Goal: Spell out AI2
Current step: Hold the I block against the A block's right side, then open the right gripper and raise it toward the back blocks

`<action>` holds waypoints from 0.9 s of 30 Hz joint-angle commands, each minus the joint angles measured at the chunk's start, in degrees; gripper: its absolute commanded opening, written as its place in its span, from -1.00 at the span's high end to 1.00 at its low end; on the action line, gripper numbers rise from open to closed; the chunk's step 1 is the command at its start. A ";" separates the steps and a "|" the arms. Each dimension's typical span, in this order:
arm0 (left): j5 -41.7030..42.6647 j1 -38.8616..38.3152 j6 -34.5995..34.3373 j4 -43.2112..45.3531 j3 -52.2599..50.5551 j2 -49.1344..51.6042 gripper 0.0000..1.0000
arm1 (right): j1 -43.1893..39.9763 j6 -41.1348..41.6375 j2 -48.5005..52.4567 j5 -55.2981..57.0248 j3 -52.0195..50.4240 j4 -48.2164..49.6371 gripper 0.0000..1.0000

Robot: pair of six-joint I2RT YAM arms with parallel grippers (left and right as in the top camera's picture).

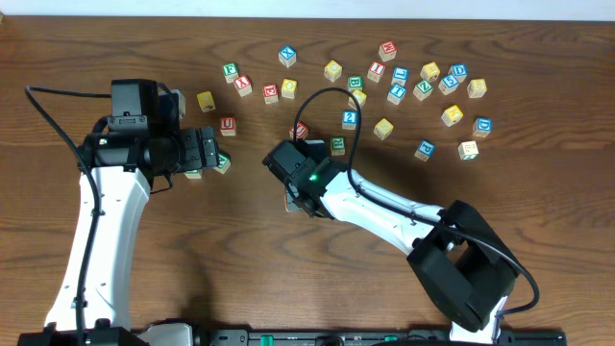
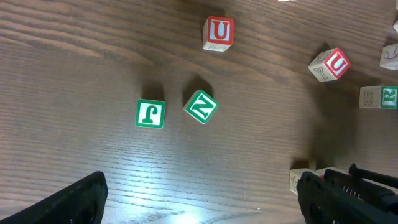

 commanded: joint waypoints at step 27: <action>0.52 0.17 0.52 -0.15 -0.31 0.48 -0.91 | -7.54 -3.23 -2.29 8.02 22.51 -9.31 0.14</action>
